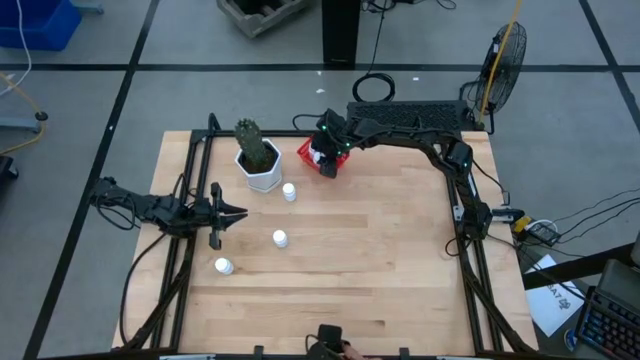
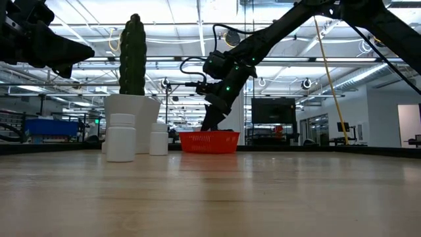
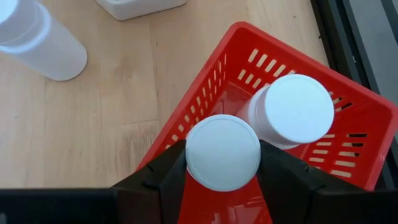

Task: Pick and place pill bottles into a basket
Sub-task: Put the white pill bottle into the red bin

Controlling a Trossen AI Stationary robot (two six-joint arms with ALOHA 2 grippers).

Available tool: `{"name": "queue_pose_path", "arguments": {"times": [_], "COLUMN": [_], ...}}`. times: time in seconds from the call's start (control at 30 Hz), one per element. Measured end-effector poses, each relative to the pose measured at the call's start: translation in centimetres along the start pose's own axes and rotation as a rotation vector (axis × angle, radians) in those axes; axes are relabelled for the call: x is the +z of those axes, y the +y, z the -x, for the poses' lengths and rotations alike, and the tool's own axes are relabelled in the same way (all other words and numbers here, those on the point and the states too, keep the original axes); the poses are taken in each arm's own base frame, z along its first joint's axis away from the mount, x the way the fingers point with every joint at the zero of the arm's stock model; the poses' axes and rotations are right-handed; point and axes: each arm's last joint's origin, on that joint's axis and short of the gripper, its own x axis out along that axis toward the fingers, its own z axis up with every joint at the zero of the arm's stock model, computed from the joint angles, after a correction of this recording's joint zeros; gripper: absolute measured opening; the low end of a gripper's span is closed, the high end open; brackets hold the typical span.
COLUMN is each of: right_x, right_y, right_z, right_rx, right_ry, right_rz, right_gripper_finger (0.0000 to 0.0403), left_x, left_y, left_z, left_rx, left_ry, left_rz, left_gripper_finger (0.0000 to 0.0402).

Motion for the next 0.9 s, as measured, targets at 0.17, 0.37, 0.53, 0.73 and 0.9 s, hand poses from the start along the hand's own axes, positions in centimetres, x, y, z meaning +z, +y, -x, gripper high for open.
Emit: {"name": "queue_pose_path", "arguments": {"times": [0.17,0.37,0.53,0.73,0.9], "right_x": [0.14,0.44,0.48,0.54,0.56], "right_y": [0.23,0.41,0.36,0.20,0.27], "right_z": [-0.05,-0.19,-0.19,-0.18,-0.20], "right_rx": [0.000,-0.011,-0.022,-0.070,-0.068], "right_ry": [-0.006,-0.033,-0.035,-0.029,-0.029], "right_rz": [0.025,0.044,0.043,0.059,0.062], "right_gripper_finger": [0.0173,0.0188,0.0218,0.0257,0.0278], "left_x": [0.00,0.00,0.00,0.00,0.00], "left_y": [0.00,0.00,0.00,0.00,0.00], "left_z": [0.00,0.00,0.00,0.00,0.00], "left_rx": [0.001,0.001,0.000,0.001,0.001], "left_ry": [0.000,0.000,0.000,0.000,0.000], "left_rz": [0.000,0.000,0.000,0.000,0.000], "left_gripper_finger": [0.0056,0.0056,0.0056,0.0056,0.0056]}}
